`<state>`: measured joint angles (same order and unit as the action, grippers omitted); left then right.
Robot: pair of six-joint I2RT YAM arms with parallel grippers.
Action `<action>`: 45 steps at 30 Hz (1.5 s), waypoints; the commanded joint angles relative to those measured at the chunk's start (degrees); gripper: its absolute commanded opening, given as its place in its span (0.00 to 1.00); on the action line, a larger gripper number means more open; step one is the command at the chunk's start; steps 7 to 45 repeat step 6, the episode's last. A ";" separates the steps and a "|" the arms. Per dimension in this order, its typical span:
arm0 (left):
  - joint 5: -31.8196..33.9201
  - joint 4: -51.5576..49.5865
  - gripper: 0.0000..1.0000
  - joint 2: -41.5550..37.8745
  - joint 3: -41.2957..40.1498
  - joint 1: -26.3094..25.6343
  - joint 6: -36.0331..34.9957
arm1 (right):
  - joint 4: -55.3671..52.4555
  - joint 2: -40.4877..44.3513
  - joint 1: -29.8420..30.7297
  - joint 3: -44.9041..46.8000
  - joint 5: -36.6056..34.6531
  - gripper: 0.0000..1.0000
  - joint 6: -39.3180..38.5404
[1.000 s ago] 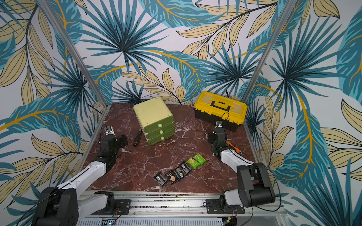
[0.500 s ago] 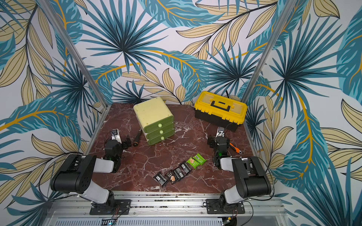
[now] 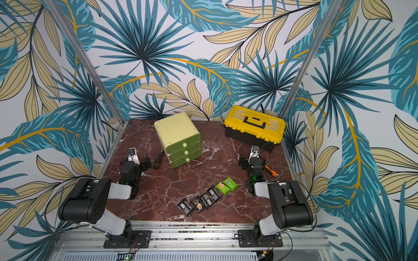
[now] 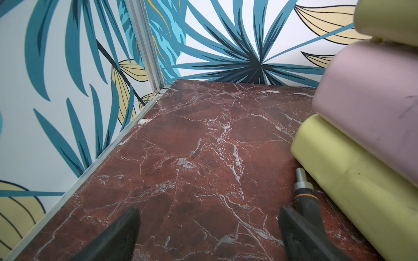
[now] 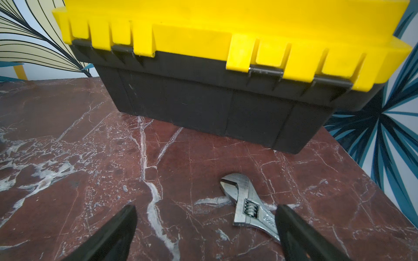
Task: Take the cookies out of the drawer
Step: Reset both arms
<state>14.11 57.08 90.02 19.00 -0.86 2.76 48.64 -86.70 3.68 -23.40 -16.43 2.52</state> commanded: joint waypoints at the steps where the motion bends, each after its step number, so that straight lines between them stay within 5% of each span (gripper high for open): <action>1: -0.66 0.49 1.00 0.08 1.69 0.60 -0.47 | 1.49 0.29 -0.17 0.63 0.28 0.99 -0.06; 45: -0.55 1.45 1.00 0.16 1.30 0.41 -0.80 | 1.52 0.25 -0.12 0.63 0.30 1.00 -0.09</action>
